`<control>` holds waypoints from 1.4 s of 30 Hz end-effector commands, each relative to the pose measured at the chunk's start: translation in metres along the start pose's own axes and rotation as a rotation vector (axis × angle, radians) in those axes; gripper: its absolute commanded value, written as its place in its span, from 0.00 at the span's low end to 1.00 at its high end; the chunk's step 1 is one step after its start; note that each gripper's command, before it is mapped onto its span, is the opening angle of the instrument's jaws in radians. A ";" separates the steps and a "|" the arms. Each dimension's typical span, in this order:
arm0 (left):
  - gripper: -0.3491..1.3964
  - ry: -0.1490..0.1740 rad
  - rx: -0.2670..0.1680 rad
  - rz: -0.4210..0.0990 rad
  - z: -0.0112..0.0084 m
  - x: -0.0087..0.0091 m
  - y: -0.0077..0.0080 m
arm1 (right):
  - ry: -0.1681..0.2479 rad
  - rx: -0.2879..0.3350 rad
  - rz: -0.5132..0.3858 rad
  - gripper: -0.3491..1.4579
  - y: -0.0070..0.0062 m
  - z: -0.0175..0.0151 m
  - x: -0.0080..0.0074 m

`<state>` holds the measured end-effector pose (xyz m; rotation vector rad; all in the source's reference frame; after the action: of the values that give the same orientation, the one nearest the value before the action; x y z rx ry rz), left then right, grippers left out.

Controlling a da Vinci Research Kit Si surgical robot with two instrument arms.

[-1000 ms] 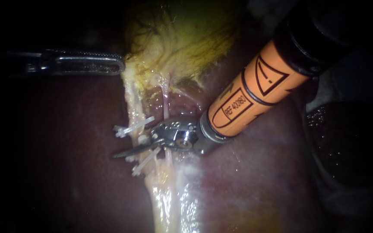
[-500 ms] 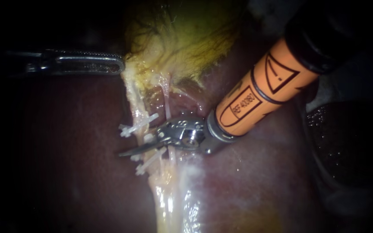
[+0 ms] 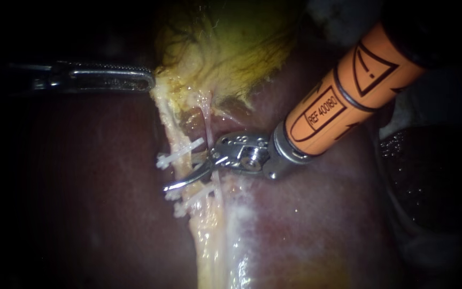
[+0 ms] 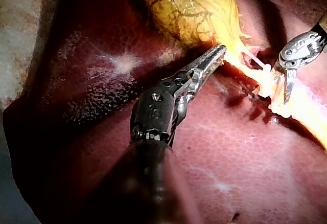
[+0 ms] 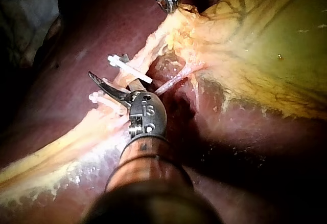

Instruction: Go to the cutting position left tube

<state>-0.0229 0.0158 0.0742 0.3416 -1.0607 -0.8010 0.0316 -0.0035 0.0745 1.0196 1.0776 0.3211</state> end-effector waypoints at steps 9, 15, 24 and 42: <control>0.00 0.000 -0.001 0.000 0.0001 0.0001 0.0000 | 0.000 0.122 0.046 0.85 0.0006 0.0010 0.0005; 0.00 0.000 -0.001 0.000 0.0001 0.0001 0.0000 | -0.024 0.157 0.068 0.84 0.0009 0.0009 0.0004; 0.00 0.000 -0.001 0.000 0.0001 0.0001 0.0000 | -0.034 0.162 0.076 0.84 0.0014 -0.0002 0.0003; 0.00 0.000 -0.001 0.000 0.0001 0.0001 0.0000 | -0.006 0.180 0.095 0.84 0.0016 0.0020 -0.0010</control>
<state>-0.0230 0.0157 0.0743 0.3402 -1.0605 -0.8012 0.0335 -0.0047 0.0768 1.2472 1.0781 0.3076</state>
